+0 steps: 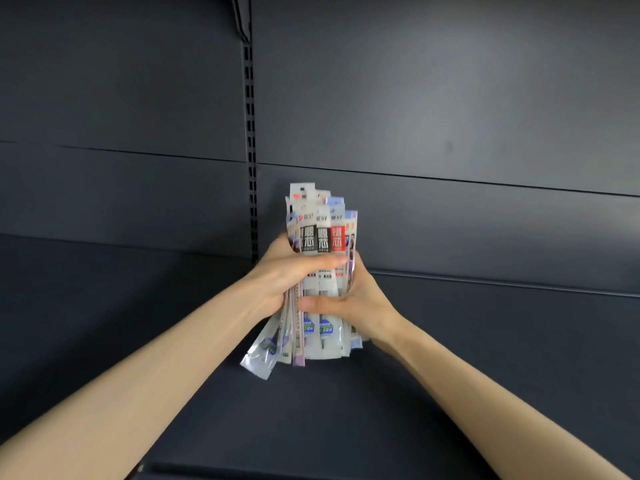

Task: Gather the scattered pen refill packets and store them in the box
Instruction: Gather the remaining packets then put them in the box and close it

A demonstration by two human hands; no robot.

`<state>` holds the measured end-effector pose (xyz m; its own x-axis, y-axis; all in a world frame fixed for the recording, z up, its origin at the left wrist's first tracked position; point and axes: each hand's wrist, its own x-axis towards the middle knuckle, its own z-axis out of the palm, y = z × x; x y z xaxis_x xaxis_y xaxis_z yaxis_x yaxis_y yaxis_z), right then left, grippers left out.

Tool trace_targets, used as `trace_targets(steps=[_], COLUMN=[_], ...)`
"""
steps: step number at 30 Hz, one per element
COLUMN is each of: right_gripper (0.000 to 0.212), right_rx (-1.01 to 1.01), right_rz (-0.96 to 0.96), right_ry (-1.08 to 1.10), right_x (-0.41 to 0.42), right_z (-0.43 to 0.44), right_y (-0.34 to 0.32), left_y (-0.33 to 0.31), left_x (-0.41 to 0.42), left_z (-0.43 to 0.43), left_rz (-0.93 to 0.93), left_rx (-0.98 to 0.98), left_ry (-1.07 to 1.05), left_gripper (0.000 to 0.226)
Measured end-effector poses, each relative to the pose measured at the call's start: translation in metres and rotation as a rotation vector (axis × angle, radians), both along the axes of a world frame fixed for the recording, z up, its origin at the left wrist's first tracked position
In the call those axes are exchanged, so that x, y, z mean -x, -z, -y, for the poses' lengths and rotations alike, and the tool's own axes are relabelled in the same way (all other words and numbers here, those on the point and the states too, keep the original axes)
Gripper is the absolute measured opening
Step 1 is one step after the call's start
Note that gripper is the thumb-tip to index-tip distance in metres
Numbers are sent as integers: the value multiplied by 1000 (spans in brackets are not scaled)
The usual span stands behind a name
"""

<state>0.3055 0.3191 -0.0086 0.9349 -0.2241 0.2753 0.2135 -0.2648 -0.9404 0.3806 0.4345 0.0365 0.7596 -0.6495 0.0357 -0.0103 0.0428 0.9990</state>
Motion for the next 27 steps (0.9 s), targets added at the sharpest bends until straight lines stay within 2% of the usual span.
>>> trace_targets(steps=[3,6,9,11,15,17,22,27], right_gripper=[99,88,72,70,72,78,64,75], right_rx=[52,101,114,156,117,80,60,86], right_rz=[86,126,162,136,99,105,145,73], right_ry=[20,-27,-39,-66,-58,-50,-69,-48], right_x=[-5,-3,2,5,2,1,-1,-10], right_z=[1,2,5,4,6,5,8,8], right_y=[-20,-38,-43,-31,-7,-7,-9,-3], left_y=[-18,-28,-23,-8,18,18,12,9], left_x=[6,12,10,6,1,-1,-6,-1], left_z=[0,0,-2,-4,-5,-6,-8,-3], left_rz=[207,320,249,203,165,152,136,174], left_rx=[138,244,292,254,194,197,197,125], left_ry=[-50,-28,65,140,181,220,283,258], left_gripper=[69,71,68,69,82,77,74,62])
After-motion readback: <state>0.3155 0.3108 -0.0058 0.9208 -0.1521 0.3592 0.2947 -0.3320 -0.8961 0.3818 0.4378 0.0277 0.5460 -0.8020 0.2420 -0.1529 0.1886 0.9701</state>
